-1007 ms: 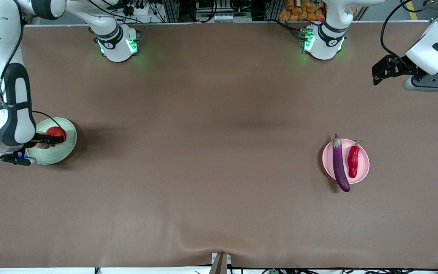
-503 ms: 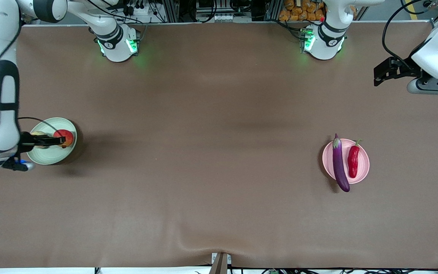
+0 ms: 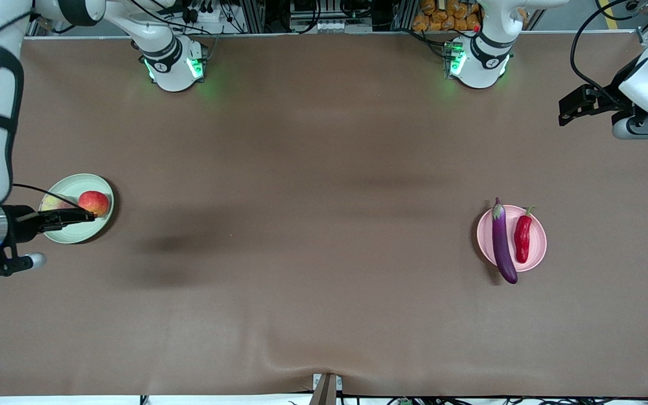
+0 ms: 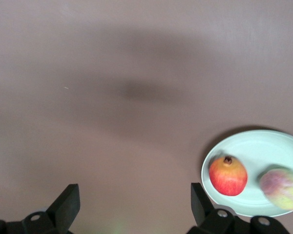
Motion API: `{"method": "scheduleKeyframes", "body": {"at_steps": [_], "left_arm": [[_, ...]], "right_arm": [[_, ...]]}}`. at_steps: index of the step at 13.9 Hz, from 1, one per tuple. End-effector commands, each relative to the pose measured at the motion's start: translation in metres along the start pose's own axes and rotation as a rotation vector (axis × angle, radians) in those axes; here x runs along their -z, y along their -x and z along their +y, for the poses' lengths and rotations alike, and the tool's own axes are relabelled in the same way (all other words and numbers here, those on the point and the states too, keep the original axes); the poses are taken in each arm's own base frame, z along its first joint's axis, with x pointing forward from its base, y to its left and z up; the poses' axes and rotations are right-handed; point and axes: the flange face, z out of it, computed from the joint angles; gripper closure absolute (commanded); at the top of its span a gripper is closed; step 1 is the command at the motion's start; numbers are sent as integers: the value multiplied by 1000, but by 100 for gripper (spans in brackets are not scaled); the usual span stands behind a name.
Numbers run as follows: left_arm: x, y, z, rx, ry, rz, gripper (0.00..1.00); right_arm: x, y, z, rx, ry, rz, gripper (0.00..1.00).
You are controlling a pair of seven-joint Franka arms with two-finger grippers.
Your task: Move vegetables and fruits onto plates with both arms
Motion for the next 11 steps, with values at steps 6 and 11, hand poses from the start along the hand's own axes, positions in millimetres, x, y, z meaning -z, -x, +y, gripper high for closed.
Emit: {"method": "scheduleKeyframes", "body": {"at_steps": [6,11], "left_arm": [[10,-3,2,6,3,12,0],[15,2,2,9,19,21,0]], "right_arm": [[128,109,-85,-201,78,6,0],[146,165,-136,-247,201,42,0]]}}
